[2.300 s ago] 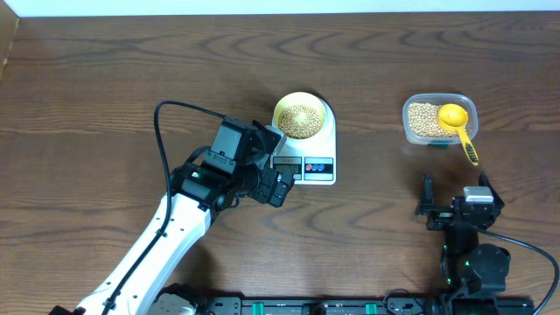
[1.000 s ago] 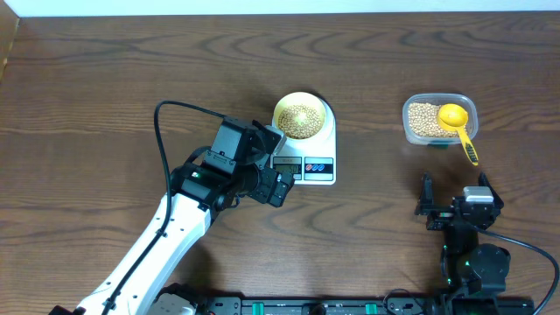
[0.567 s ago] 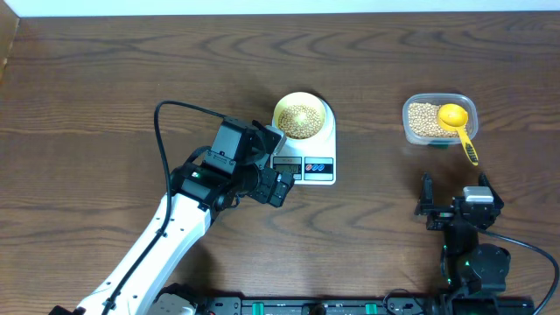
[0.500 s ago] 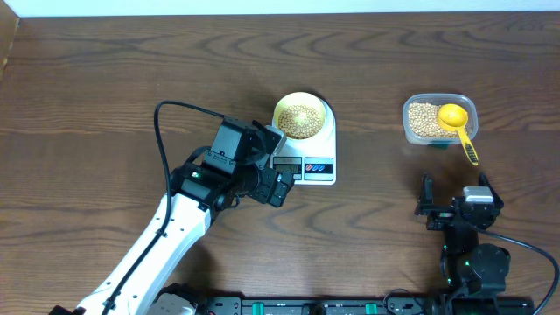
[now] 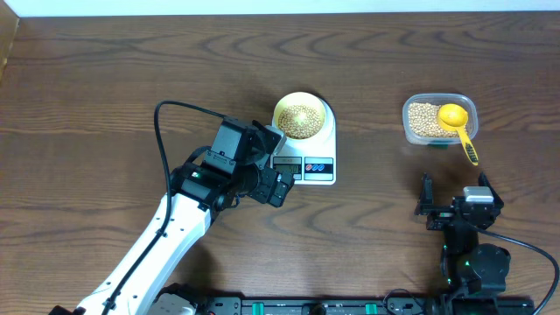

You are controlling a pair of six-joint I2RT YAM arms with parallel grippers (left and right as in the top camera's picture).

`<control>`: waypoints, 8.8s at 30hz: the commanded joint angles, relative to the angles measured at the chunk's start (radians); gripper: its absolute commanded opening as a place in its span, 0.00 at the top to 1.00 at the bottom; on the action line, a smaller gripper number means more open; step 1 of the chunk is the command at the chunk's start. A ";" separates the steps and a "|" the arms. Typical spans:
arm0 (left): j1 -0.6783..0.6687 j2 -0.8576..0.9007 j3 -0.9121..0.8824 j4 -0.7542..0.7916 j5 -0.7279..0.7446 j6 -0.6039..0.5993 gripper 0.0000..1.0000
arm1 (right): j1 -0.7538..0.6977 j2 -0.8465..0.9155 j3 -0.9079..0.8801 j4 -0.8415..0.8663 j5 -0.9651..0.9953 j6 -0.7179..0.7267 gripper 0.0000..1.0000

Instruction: Scoop item into bowl and weigh 50g on scale

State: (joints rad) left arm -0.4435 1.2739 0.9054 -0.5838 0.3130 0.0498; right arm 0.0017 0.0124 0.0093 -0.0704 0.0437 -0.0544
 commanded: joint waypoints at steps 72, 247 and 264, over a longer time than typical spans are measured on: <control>0.156 -0.321 -0.051 0.161 -0.673 -0.046 0.02 | -0.010 -0.007 -0.004 -0.002 -0.005 0.016 0.01; 0.504 -1.272 -0.901 0.519 -0.194 -0.002 0.02 | -0.010 -0.007 -0.004 -0.001 -0.005 0.016 0.01; 0.504 -1.270 -0.901 0.520 -0.193 -0.002 0.02 | -0.010 -0.007 -0.004 -0.002 -0.005 0.016 0.01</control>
State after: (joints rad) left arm 0.0635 0.0101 0.0143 -0.0208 0.0837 0.0422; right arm 0.0017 0.0124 0.0093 -0.0704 0.0406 -0.0540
